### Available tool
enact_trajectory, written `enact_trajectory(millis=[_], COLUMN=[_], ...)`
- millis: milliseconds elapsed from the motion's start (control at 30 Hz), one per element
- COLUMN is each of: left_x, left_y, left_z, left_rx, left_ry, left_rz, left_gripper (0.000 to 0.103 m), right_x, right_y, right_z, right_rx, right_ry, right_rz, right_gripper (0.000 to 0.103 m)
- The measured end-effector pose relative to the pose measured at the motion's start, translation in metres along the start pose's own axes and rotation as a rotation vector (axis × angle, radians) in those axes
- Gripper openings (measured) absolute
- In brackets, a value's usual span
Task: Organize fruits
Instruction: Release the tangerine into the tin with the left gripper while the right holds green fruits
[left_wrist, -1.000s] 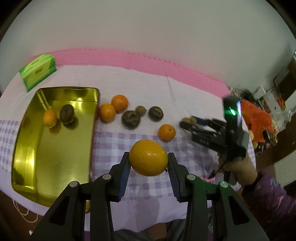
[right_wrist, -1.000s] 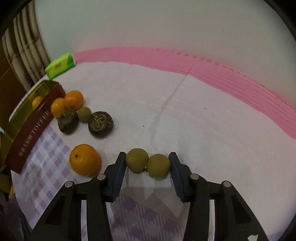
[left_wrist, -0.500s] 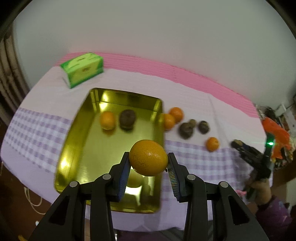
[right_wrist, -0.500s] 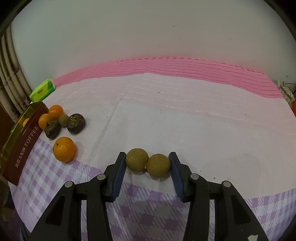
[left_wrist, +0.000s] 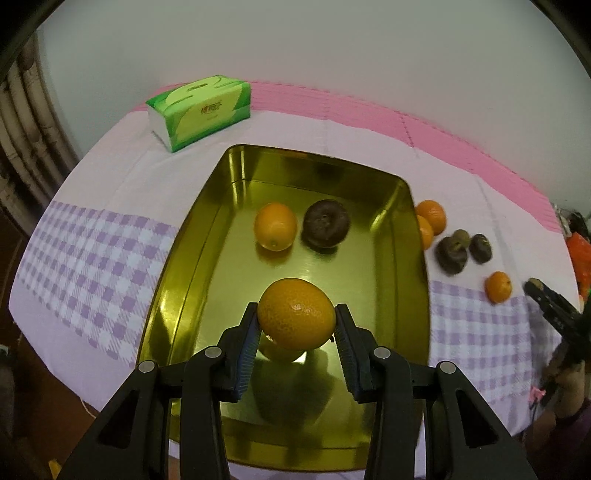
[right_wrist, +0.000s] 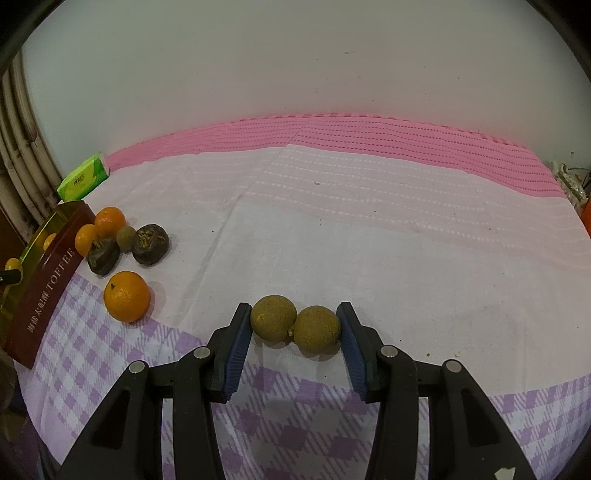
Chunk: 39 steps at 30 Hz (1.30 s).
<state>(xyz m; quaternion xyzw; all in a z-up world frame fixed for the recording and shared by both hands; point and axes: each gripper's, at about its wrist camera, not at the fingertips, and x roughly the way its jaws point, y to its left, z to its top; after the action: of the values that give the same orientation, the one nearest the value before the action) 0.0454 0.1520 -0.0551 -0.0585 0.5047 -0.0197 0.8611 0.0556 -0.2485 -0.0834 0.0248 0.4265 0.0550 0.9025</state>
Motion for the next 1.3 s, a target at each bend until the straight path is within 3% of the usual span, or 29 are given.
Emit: enact_trajectory(millis=[167,533,1067,1300], left_x=[0.005,0.012,-0.012,-0.034], left_y=[0.005,0.014,-0.004,-0.011], left_z=[0.0,0.0,-0.001,-0.008], left_rx=[0.009,-0.021,0.003,-0.002], left_ry=[-0.008,0.005,-0.038,-0.06], left_rz=[0.043,0.059,0.061,0.11], left_gripper=[0.041,0.041,0.042,0.057], right_x=[0.002,0.001,0.002,-0.005], right_y=[0.002,0.005,0.006,0.011], right_z=[0.0,0.0,0.001,-0.004], right_rx=[-0.01,-0.026,-0.036,-0.026], right_ry=[0.003,0.008,0.01,0.02], right_rz=[-0.012,-0.031,-0.038,-0.026], right_gripper=[0.044,0.044,0.044,0.044])
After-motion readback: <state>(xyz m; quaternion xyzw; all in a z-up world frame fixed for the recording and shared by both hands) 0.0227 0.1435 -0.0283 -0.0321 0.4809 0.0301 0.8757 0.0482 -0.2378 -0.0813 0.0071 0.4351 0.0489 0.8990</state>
